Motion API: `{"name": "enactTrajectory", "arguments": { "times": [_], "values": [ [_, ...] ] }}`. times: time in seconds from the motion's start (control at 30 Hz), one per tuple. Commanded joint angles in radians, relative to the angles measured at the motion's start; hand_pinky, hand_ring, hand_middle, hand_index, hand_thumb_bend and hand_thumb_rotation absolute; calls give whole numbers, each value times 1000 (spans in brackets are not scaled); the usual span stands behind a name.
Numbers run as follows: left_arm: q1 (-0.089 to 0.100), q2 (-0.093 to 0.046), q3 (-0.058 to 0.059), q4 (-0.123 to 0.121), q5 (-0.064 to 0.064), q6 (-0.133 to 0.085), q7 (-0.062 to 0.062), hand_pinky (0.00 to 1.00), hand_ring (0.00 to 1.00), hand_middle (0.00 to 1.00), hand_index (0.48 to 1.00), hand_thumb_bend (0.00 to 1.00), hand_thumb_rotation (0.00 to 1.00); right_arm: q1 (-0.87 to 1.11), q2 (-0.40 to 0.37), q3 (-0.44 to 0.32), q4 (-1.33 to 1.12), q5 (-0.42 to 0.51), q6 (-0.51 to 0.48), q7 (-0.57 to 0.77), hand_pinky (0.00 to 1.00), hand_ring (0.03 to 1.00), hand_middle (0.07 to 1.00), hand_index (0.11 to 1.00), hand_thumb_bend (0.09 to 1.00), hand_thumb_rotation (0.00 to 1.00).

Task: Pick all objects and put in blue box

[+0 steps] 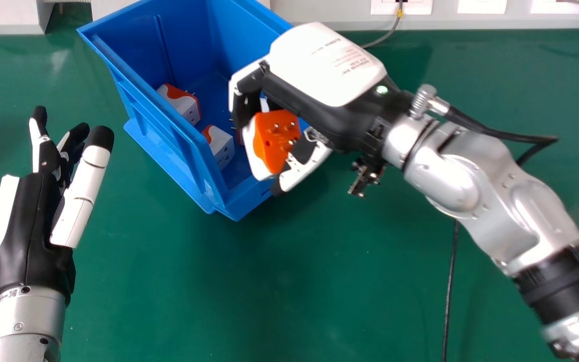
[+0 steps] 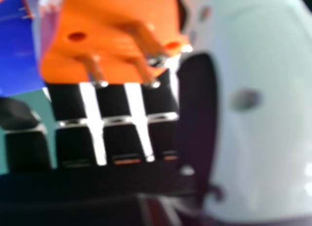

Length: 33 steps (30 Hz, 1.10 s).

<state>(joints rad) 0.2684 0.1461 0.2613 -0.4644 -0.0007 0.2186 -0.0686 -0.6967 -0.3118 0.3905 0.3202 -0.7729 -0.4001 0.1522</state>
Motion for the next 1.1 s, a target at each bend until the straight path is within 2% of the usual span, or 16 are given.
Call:
{"name": "enactTrajectory", "arguments": {
  "times": [0.0,0.23,0.47,0.73,0.87,1.07],
  "values": [
    [-1,11,2,-17,2,-21,2,888,955,944,938,699,825,-73,23,4,28,-7,15,-41,174,223,443,510,509,0],
    [5,12,2,-20,6,-21,3,890,956,947,940,695,825,-220,108,57,207,-55,72,-106,186,228,421,518,509,0],
    [9,18,8,7,14,-47,7,893,957,948,941,706,828,-337,184,84,366,-51,135,-132,168,211,416,518,509,0],
    [21,17,7,4,19,-63,11,891,957,945,939,721,833,-430,223,126,521,-66,150,-223,128,171,415,506,510,0],
    [25,19,9,1,18,-60,12,890,956,943,939,722,834,-523,278,150,666,-68,177,-260,120,162,405,503,509,0],
    [25,14,5,-2,18,-50,18,889,955,941,938,726,835,-610,325,173,798,-59,190,-291,135,170,436,492,515,0]
  ]
}}
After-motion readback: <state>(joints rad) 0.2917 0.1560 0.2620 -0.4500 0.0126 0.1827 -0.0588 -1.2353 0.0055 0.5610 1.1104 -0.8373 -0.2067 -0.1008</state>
